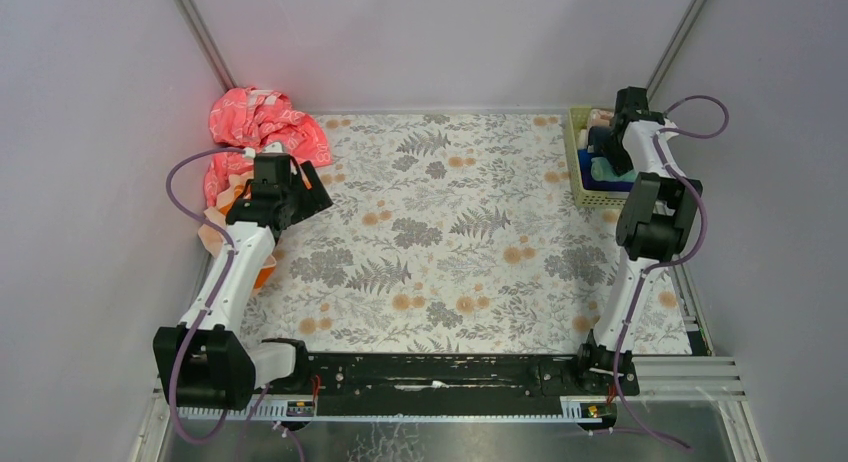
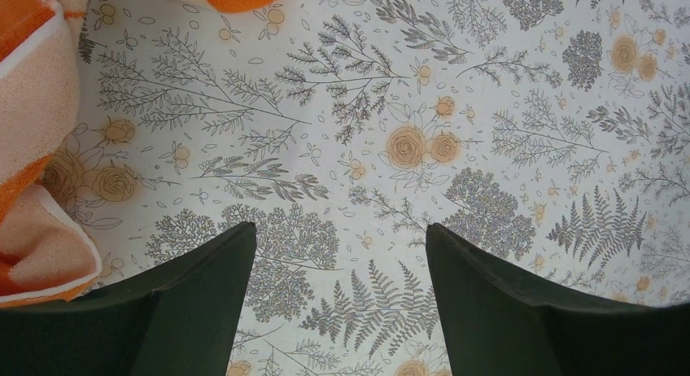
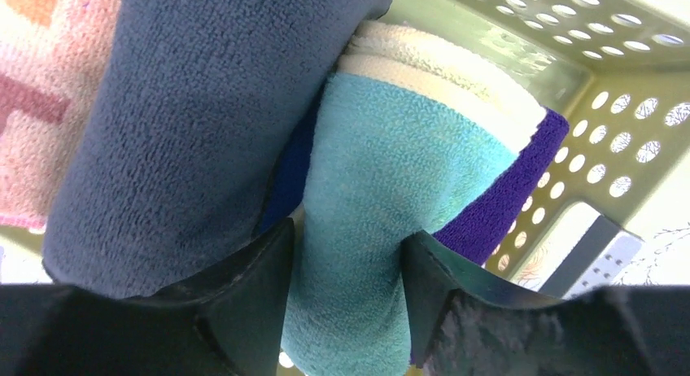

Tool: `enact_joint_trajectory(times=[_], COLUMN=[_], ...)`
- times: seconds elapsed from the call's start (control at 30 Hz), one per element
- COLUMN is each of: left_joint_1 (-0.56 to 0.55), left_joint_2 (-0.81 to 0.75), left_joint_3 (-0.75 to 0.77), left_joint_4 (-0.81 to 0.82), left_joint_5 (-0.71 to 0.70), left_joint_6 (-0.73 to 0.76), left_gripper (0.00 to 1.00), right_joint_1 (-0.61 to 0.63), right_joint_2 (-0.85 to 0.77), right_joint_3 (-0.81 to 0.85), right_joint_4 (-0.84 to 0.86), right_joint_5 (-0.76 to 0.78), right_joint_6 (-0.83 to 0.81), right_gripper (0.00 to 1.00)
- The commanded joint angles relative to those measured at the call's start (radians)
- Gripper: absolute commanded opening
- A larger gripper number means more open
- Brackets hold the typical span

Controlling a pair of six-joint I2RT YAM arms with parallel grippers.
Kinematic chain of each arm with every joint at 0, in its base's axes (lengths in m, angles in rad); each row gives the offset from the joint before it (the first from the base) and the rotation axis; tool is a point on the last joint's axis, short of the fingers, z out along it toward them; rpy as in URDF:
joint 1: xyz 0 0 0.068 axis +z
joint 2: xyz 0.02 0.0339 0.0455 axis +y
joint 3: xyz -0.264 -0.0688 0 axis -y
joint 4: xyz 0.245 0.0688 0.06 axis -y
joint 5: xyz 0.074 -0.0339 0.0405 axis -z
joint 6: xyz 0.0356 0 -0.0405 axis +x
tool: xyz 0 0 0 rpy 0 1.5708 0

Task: Roll the towels
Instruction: Place the towel in the bin.

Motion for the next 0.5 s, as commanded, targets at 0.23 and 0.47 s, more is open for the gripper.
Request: enact_joint_trajectory(times=[0.23, 0.47], left_joint_1=[0.027, 0.068], left_joint_2=[-0.012, 0.009], left_joint_3=[-0.019, -0.027], left_joint_4=[0.031, 0.031], left_joint_5=[0.023, 0.027], left_joint_6=[-0.011, -0.022], left_gripper=[0.78, 0.8], right_joint_1=[0.007, 0.007], right_joint_2=[-0.172, -0.285], right_joint_3=[-0.045, -0.13], right_joint_4=[0.033, 0.037], right_joint_5=[-0.034, -0.078], right_joint_6=[-0.017, -0.123], right_gripper=[0.73, 0.85])
